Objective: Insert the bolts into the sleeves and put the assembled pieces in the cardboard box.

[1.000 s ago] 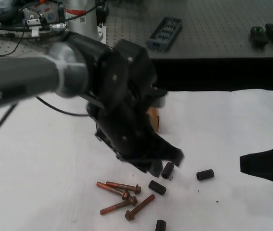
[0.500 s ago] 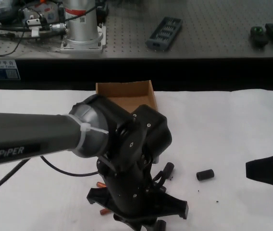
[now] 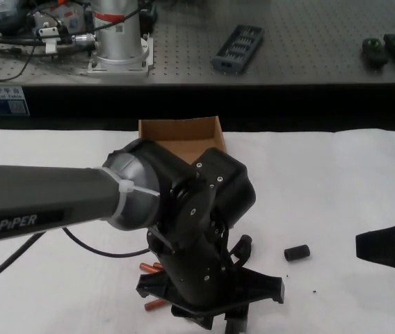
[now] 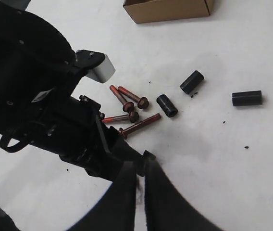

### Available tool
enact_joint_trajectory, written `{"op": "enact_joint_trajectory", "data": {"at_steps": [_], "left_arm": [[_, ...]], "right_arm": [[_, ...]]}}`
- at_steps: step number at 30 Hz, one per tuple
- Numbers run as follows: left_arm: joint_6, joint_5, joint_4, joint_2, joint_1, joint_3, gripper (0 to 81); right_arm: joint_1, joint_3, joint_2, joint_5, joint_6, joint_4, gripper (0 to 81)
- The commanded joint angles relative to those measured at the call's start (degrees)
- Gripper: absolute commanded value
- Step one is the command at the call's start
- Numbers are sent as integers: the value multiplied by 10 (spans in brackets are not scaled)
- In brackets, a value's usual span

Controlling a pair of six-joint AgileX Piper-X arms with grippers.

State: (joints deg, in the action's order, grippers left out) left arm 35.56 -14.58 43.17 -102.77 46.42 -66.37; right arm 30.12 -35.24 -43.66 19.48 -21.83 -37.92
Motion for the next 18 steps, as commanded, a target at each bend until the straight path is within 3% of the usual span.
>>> {"op": "enact_joint_trajectory", "data": {"at_steps": [1,7,18], "left_arm": [[22,4,2,3,5,-1,348],[25,53,-1,1,23,-1,348],[18,41,-3,-38,23,-2,348]], "right_arm": [[0,-3,9,0,0,-1,64],[0,-3,9,0,0,-1,64],[0,-3,9,8,0,-13,64]]}}
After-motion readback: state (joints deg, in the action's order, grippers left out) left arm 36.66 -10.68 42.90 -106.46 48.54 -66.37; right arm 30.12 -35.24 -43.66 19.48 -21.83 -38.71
